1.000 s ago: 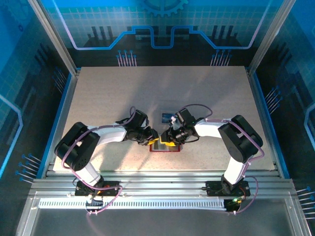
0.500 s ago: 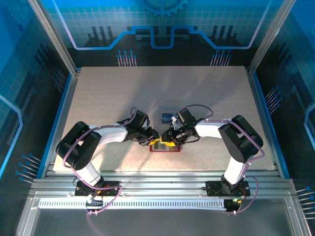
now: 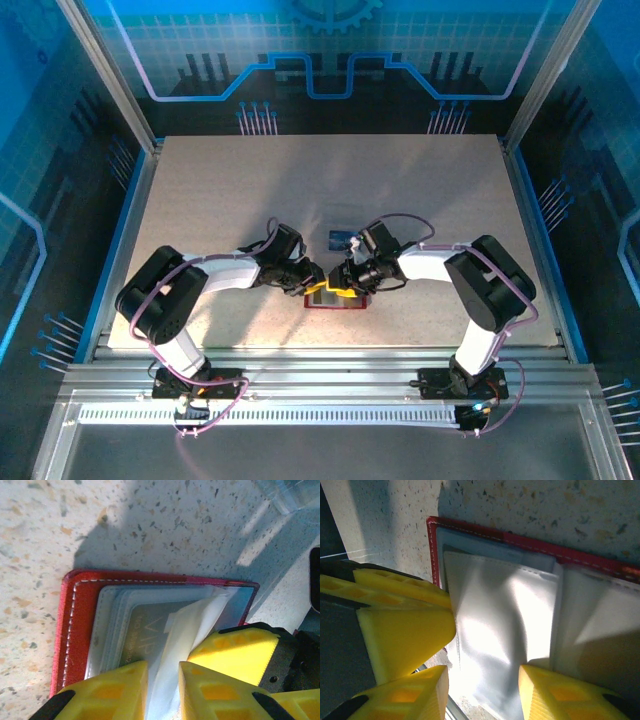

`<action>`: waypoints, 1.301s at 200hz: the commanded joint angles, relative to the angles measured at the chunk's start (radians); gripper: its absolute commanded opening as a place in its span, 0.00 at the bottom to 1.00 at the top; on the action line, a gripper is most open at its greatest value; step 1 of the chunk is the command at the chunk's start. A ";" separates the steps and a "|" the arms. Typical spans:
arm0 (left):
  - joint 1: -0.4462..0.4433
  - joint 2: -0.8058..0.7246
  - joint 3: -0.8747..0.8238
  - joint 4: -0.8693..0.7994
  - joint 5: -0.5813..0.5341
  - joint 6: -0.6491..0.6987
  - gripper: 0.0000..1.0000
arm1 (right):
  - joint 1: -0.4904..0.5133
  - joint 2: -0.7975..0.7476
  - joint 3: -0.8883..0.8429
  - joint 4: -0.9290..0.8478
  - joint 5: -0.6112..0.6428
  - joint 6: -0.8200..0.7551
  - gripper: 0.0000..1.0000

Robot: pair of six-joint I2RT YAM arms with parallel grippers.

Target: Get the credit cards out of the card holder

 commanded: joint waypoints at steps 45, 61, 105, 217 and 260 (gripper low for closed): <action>-0.012 0.022 -0.003 0.006 0.027 -0.012 0.24 | -0.019 -0.106 -0.026 -0.001 -0.008 0.019 0.43; -0.012 0.021 -0.007 0.010 0.026 -0.015 0.24 | -0.024 -0.125 -0.024 -0.016 -0.004 0.019 0.43; -0.012 0.002 0.004 -0.009 0.022 -0.008 0.24 | -0.034 -0.165 -0.013 -0.068 0.018 0.001 0.43; -0.022 -0.067 0.086 -0.088 0.027 0.009 0.31 | -0.104 -0.263 -0.002 -0.202 0.080 -0.061 0.43; -0.049 -0.020 0.152 -0.092 0.045 0.015 0.31 | -0.147 -0.316 0.017 -0.307 0.132 -0.118 0.44</action>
